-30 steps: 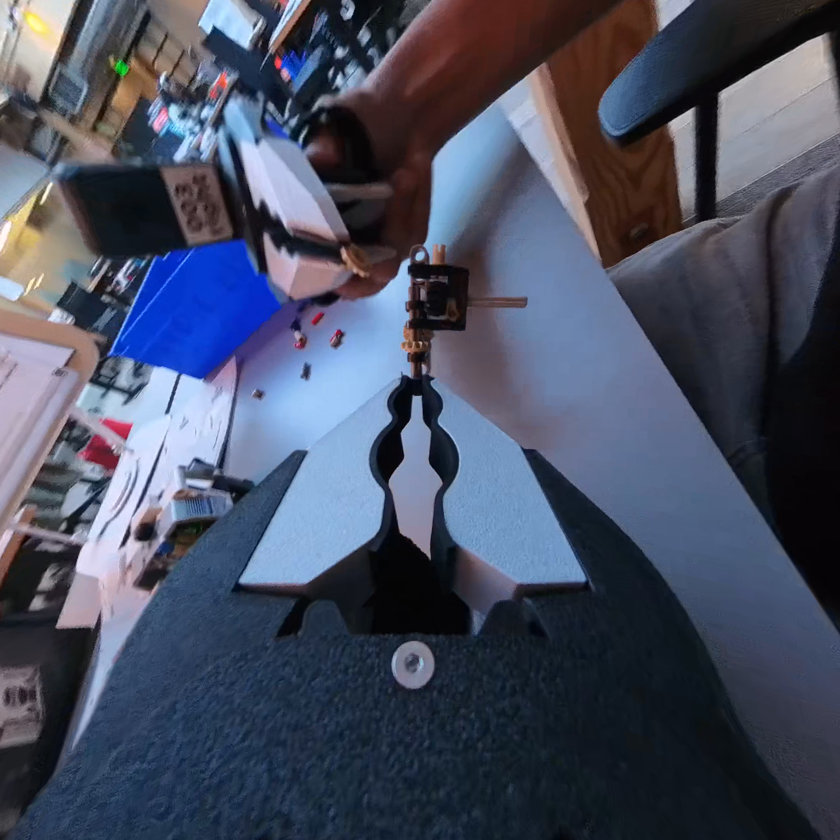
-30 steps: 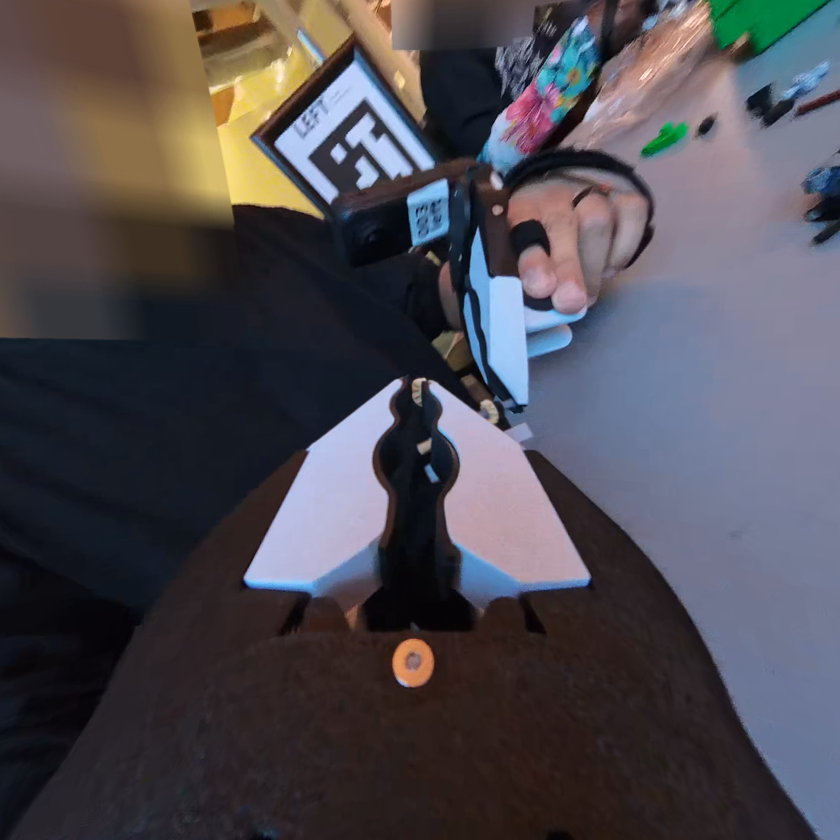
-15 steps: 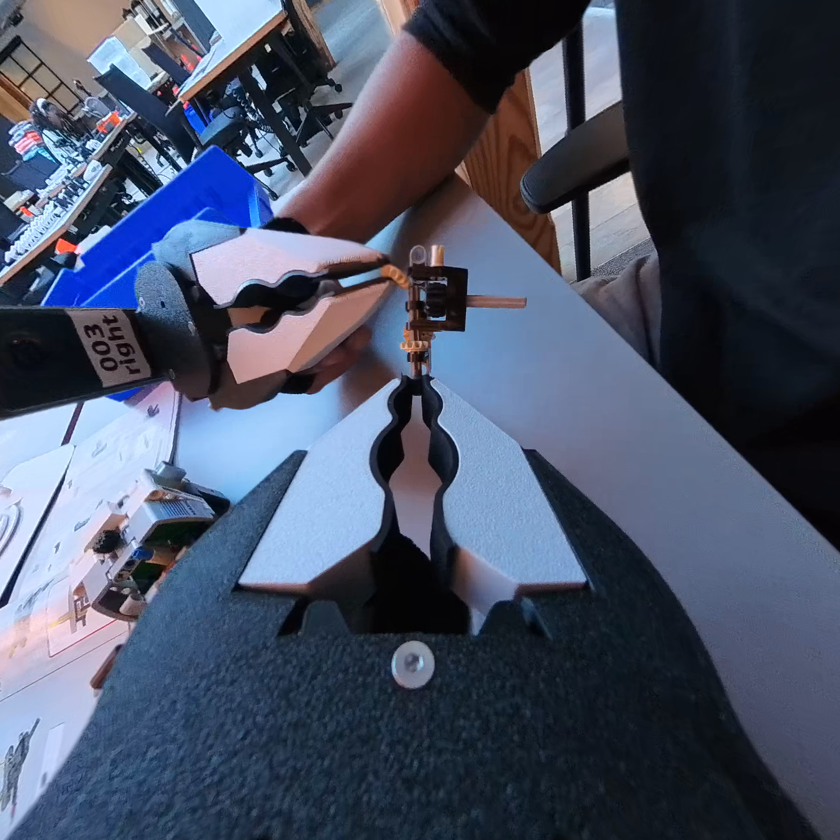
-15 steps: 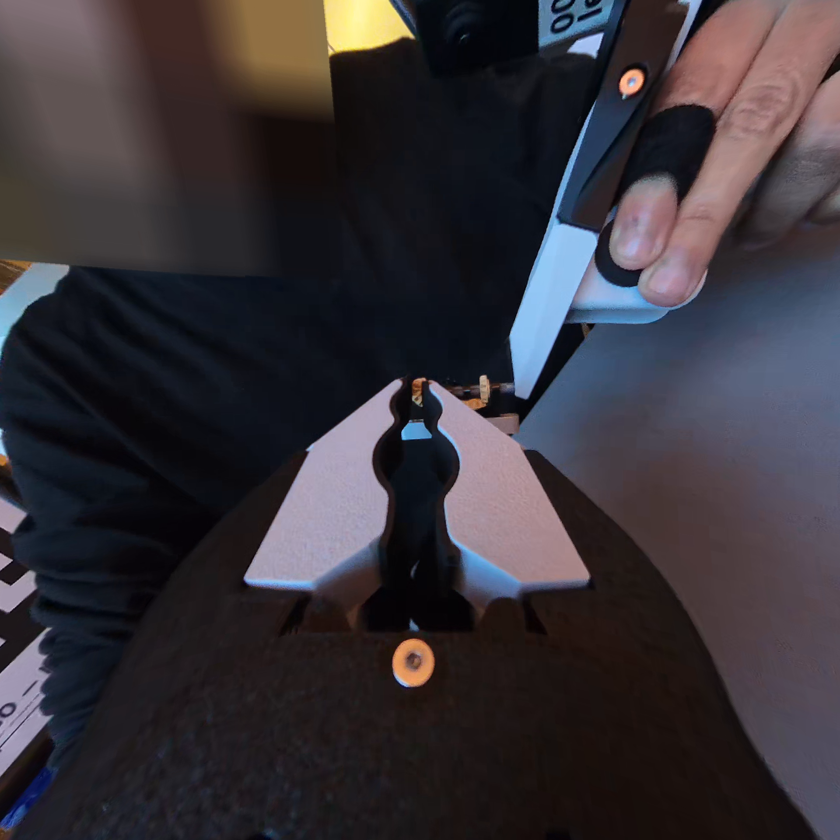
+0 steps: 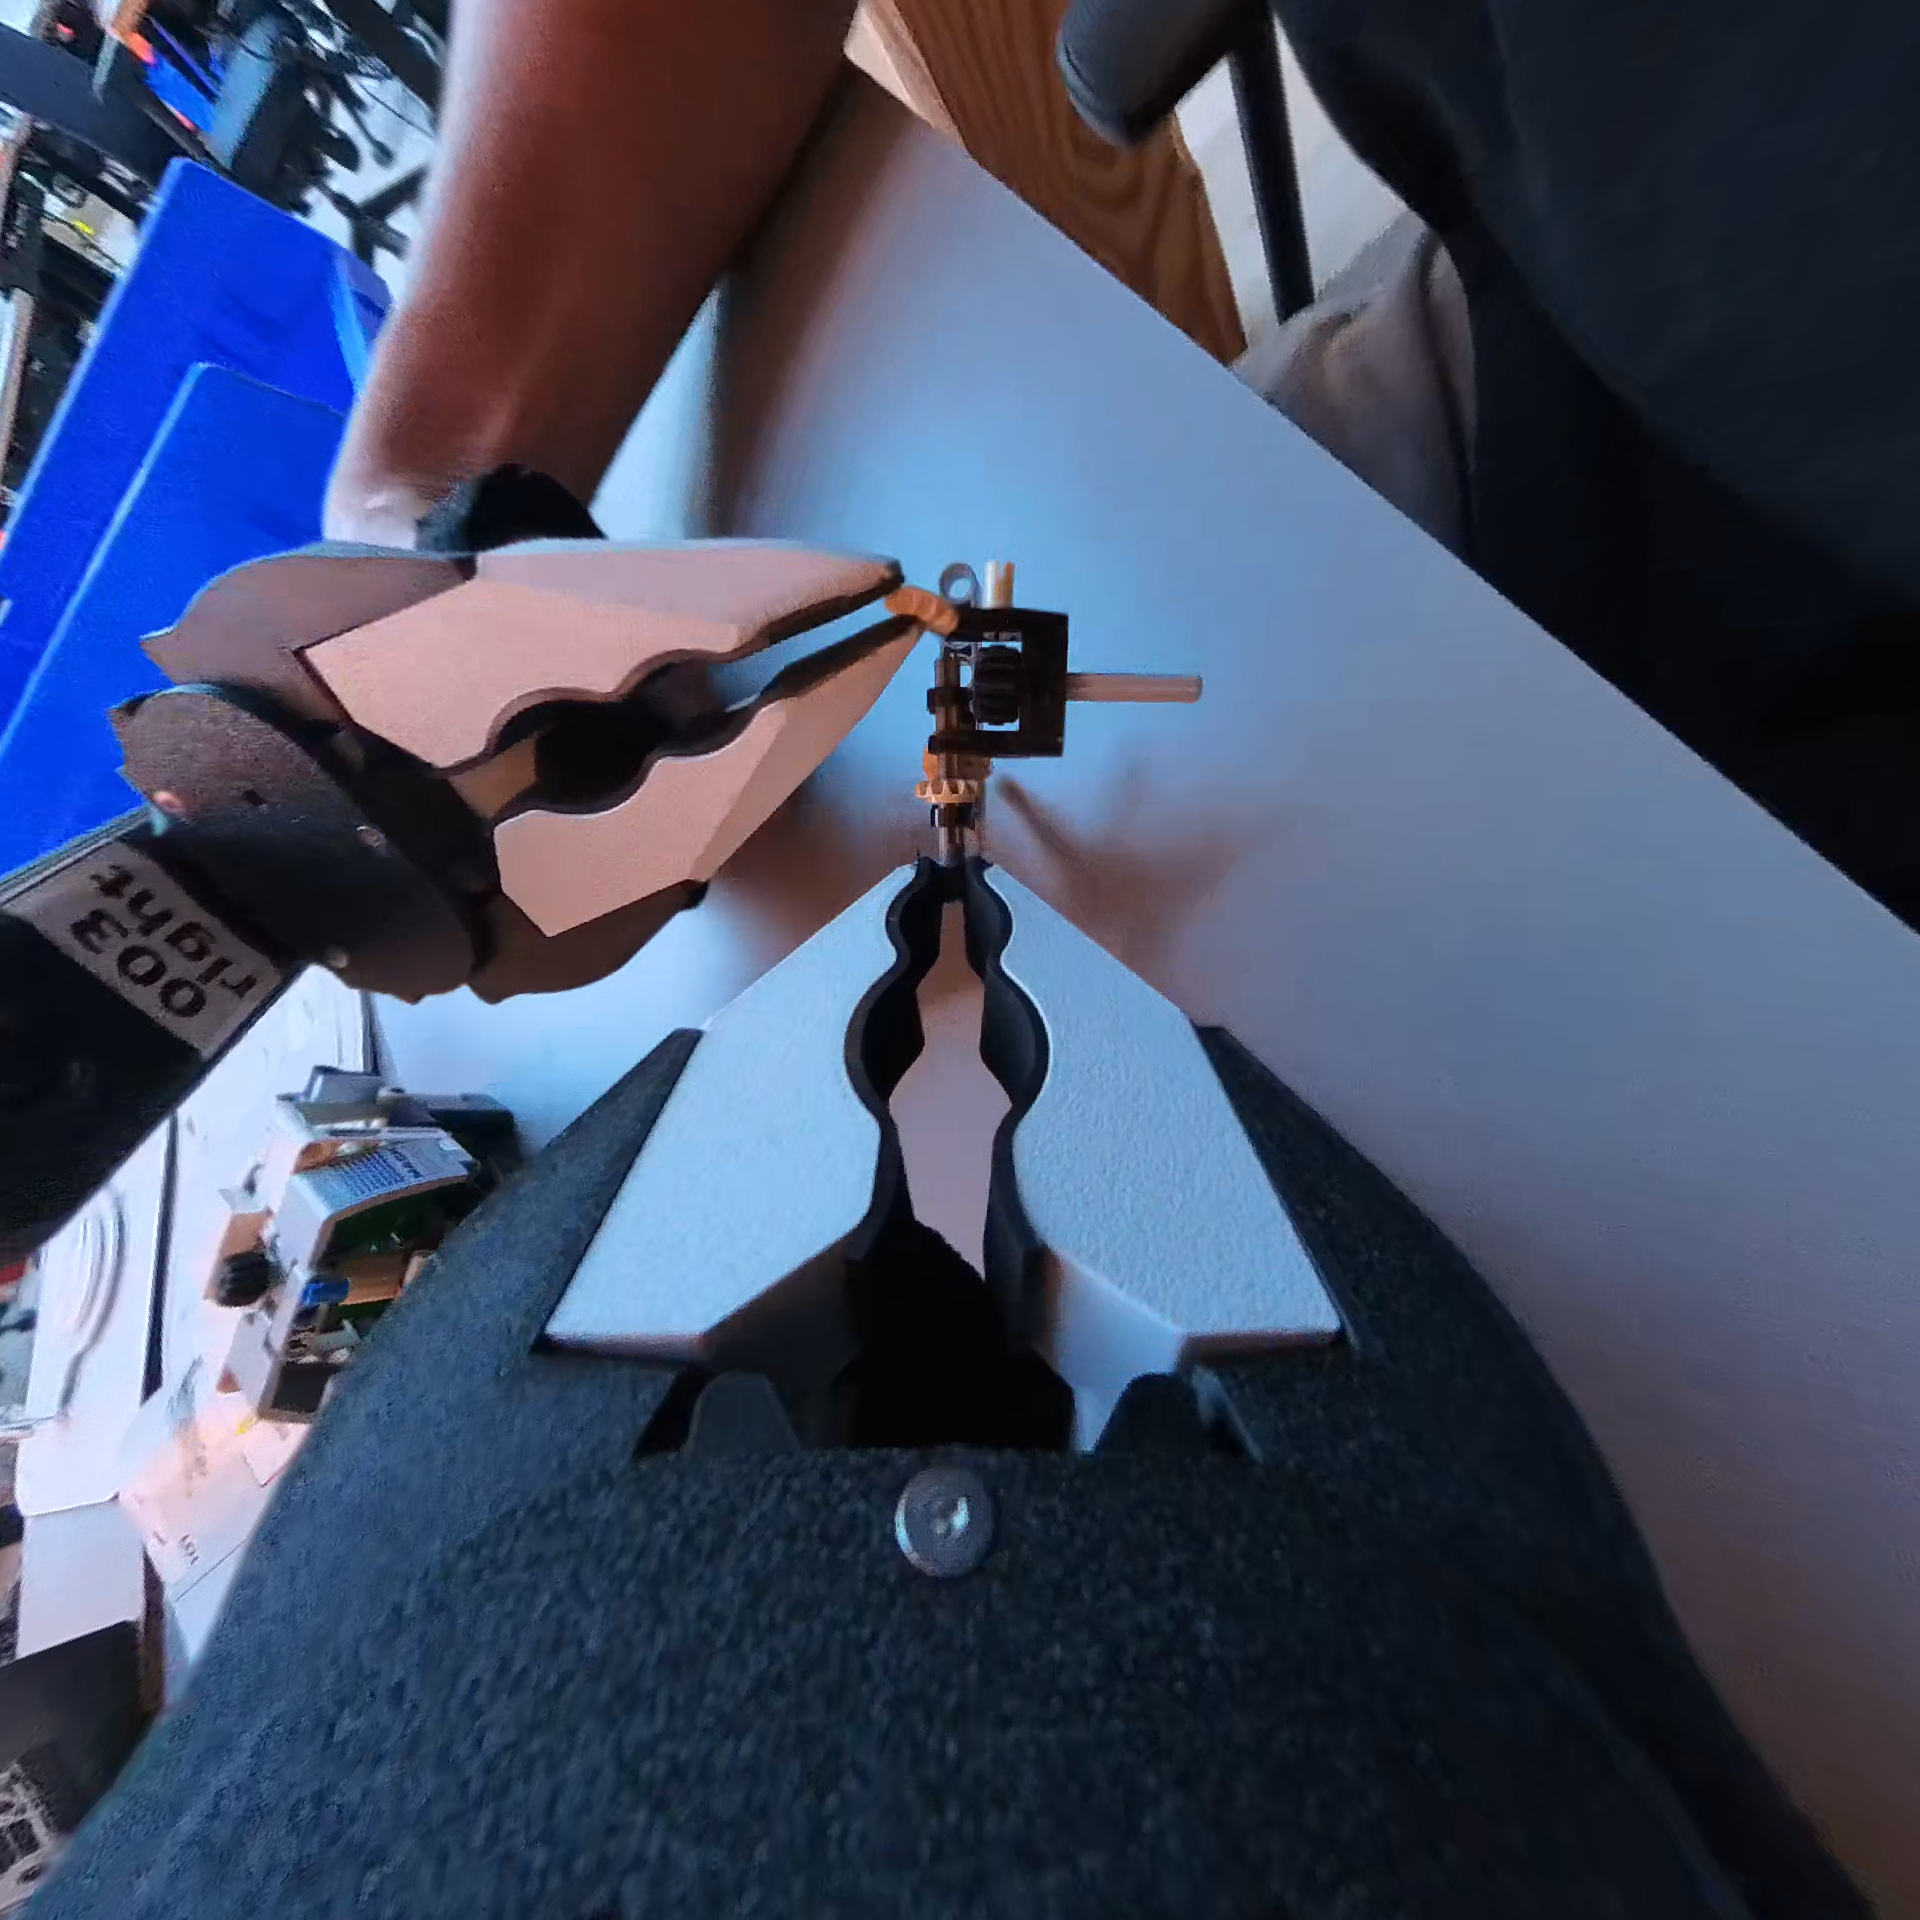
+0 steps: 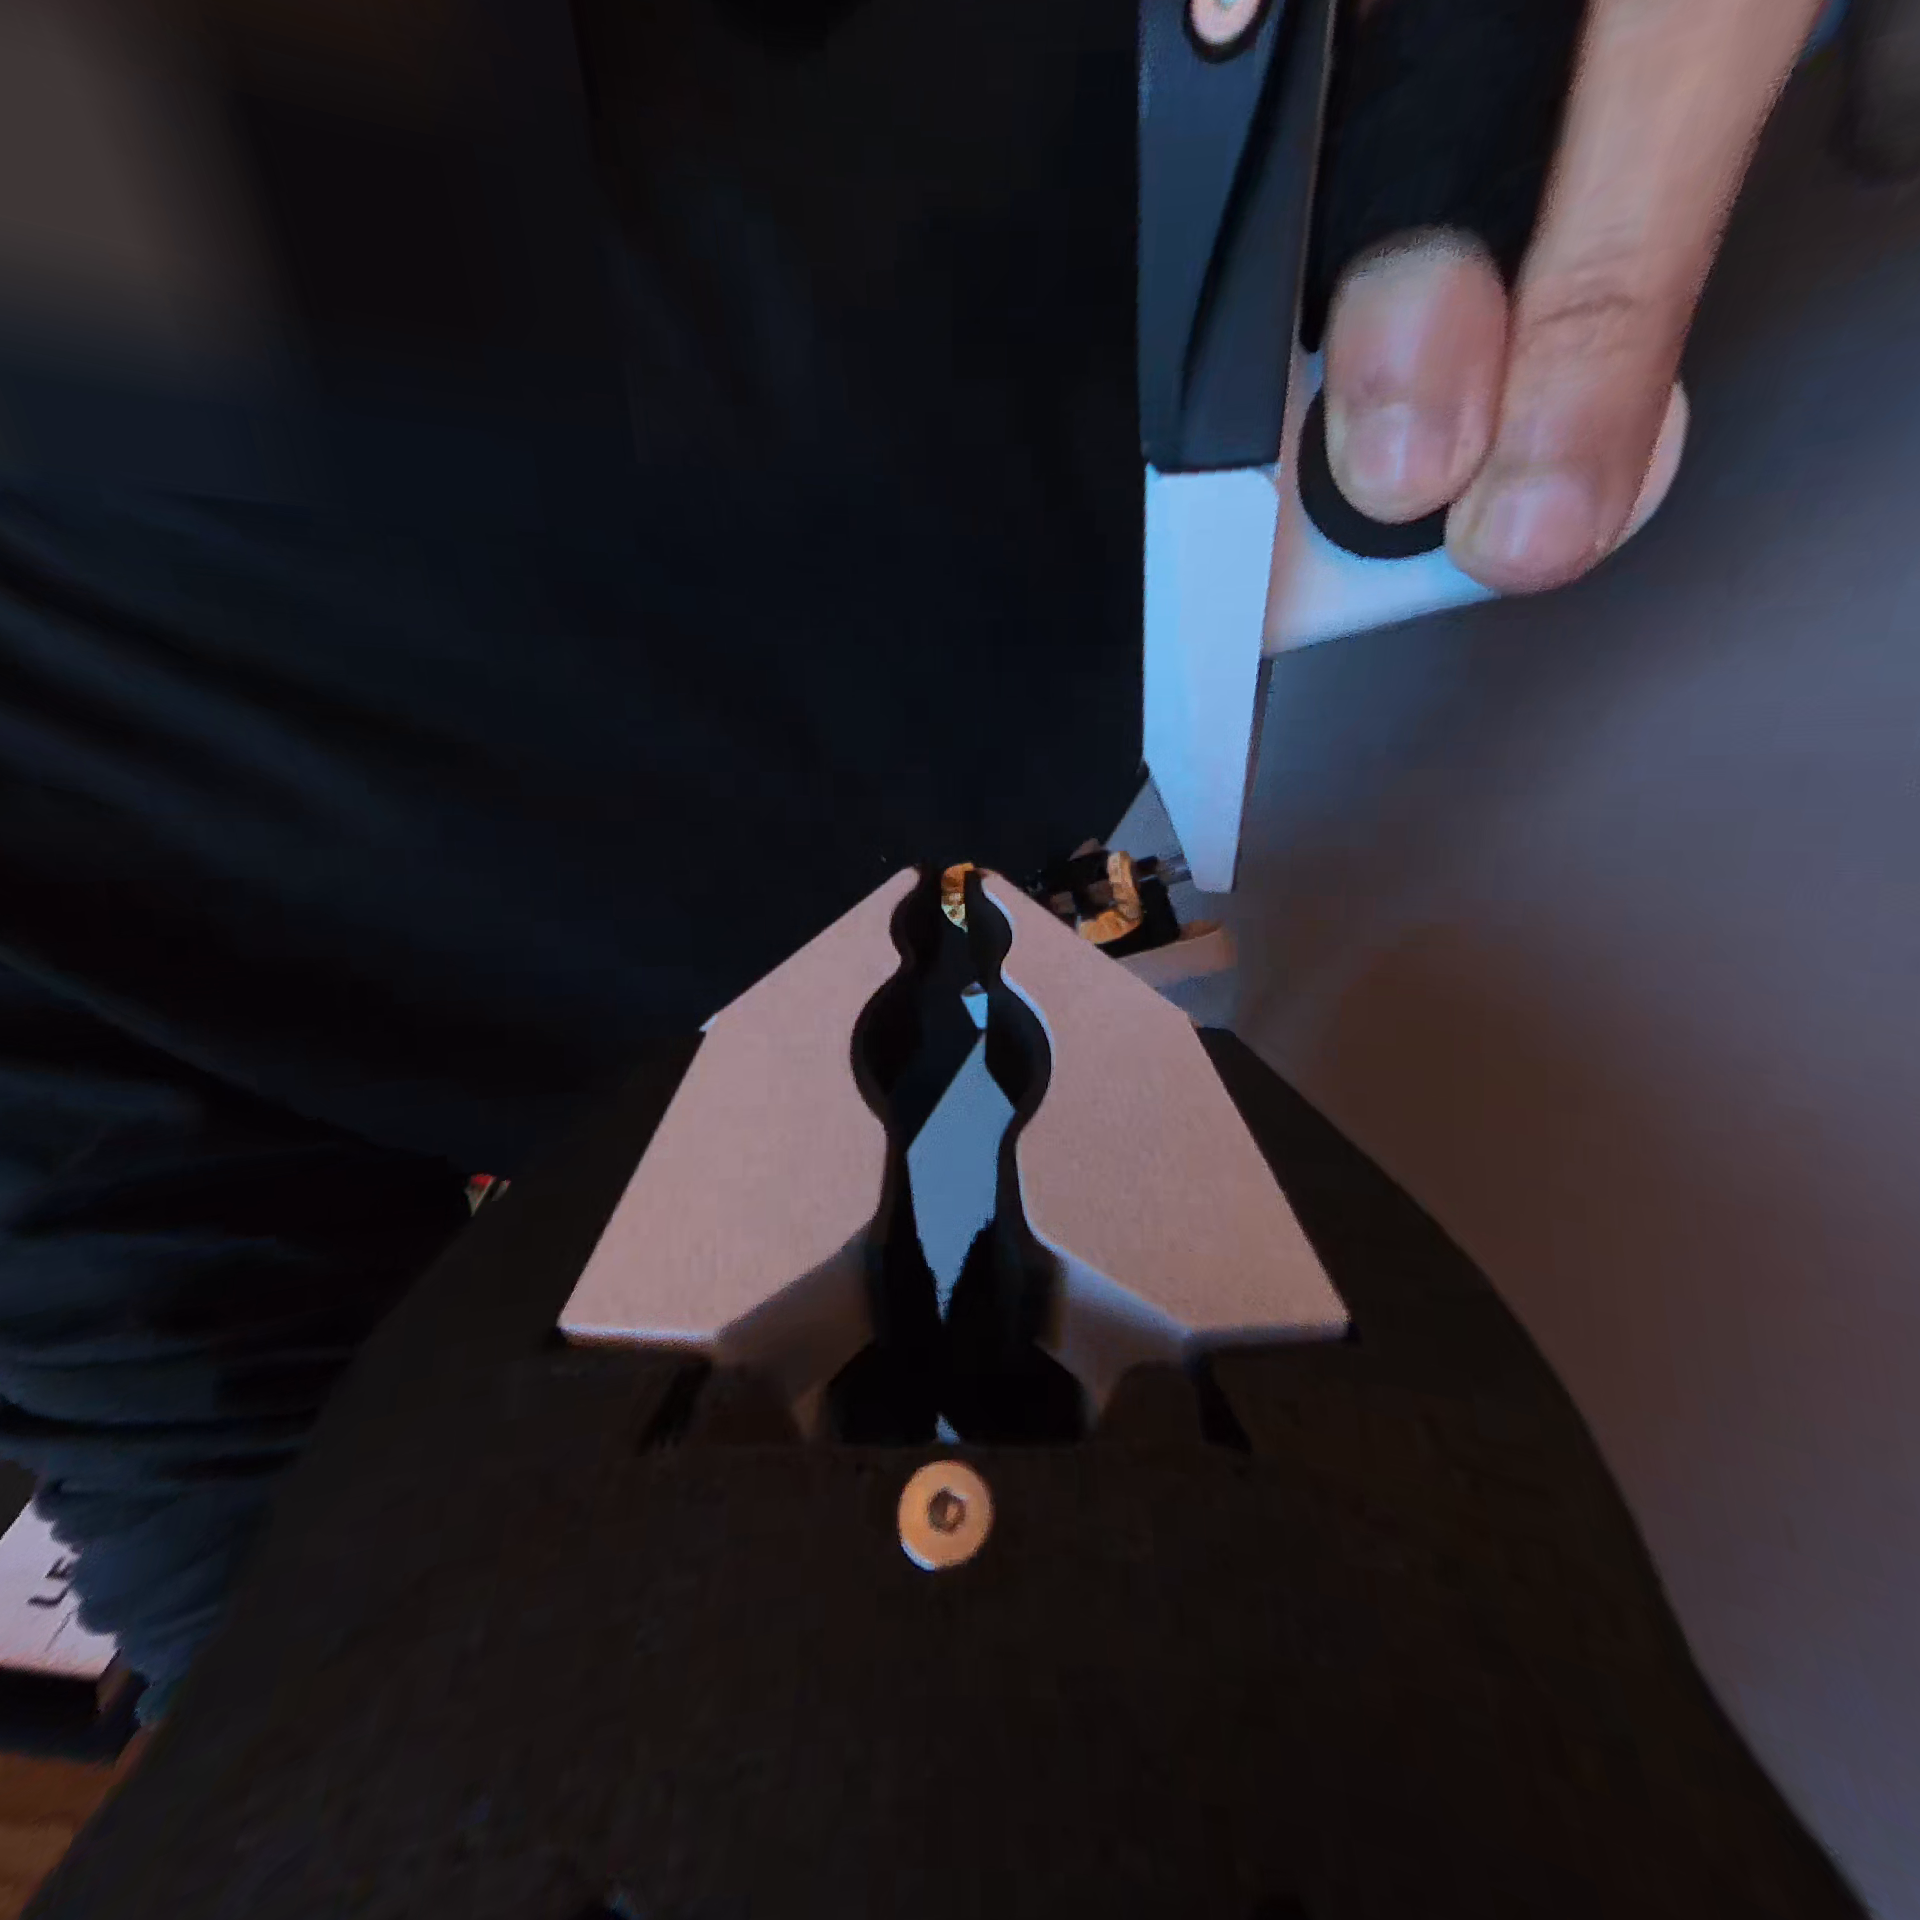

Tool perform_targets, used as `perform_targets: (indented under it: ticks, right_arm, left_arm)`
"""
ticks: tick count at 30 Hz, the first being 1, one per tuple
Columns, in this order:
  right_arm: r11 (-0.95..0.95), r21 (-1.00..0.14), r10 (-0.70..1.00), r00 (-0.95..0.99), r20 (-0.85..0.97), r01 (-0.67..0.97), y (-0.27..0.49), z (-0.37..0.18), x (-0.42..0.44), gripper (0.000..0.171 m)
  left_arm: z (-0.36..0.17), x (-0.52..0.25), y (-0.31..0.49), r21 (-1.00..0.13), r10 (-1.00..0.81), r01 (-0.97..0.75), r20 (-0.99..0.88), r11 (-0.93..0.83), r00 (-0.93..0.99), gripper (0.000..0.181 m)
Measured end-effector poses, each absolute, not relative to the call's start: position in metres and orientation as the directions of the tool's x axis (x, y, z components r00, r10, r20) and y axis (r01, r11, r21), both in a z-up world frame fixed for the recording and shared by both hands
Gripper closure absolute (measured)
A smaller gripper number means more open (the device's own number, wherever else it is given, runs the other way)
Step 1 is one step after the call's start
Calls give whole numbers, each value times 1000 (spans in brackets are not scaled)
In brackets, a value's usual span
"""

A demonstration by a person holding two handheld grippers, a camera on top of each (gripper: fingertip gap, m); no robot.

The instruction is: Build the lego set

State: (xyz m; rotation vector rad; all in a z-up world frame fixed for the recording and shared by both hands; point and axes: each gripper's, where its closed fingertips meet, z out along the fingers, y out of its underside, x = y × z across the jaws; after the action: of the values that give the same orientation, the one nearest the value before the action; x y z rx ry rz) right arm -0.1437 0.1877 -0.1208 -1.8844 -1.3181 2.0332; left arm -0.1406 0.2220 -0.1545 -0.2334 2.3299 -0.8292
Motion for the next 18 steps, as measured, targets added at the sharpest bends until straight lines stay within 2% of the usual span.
perform_targets:
  ticks: [6,9,14,18]
  right_arm:
    - [-592,-576,606,-160,-779,564,182,-142,-149,168]
    - [-584,-564,616,-133,-776,585,182,-148,-149,168]
    - [-548,-530,654,-64,-754,648,180,-165,-152,168]
    - [-529,-513,656,-58,-753,677,175,-170,-152,168]
  left_arm:
    - [-176,-147,220,-505,-244,79,-541,859,-805,179]
    - [-189,-148,220,-398,-153,113,-577,910,-802,179]
    - [-189,-147,214,-351,-100,154,-610,924,-786,179]
    - [-189,-146,215,-361,-117,145,-612,921,-782,179]
